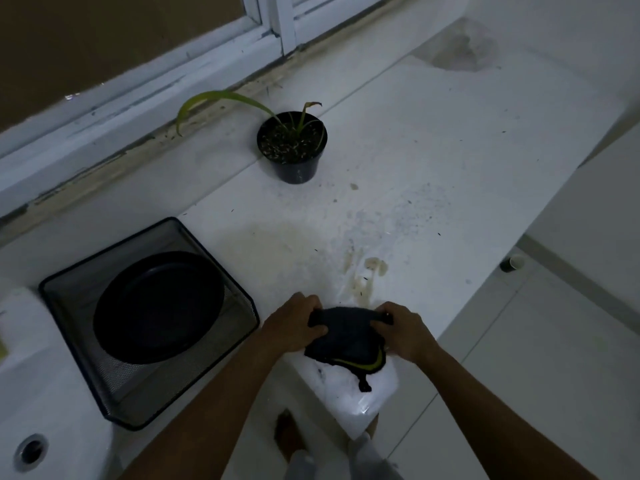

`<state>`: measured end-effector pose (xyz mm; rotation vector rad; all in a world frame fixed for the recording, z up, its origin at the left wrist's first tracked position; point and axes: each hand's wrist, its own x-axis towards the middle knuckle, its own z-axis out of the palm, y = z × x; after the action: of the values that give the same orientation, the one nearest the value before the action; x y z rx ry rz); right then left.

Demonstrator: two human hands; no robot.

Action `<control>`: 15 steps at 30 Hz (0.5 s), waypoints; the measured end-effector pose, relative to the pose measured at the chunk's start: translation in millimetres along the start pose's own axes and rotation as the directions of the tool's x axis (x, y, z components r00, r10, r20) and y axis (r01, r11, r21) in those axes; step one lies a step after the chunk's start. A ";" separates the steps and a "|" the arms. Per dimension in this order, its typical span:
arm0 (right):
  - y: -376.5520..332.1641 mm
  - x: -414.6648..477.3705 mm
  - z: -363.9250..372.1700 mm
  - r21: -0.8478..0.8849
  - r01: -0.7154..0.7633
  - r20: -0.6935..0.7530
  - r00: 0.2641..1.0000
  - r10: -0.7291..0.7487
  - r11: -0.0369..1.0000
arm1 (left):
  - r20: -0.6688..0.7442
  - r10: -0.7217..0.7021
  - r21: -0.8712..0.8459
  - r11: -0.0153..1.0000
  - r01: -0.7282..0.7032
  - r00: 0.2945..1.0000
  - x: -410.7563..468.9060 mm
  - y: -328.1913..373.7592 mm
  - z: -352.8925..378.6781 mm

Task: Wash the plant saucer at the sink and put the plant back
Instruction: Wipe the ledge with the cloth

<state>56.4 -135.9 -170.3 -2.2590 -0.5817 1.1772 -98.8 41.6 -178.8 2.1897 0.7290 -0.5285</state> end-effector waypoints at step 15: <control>-22.6 -8.1 146.2 -0.335 -0.155 -0.373 0.928 0.020 0.929 | -0.267 0.016 0.319 0.945 0.073 0.964 24.5 -53.8 -14.8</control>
<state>-73.3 -86.9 -222.2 -2.7556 -0.5861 0.6958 -113.0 90.7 -212.0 2.5991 0.8662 -0.3943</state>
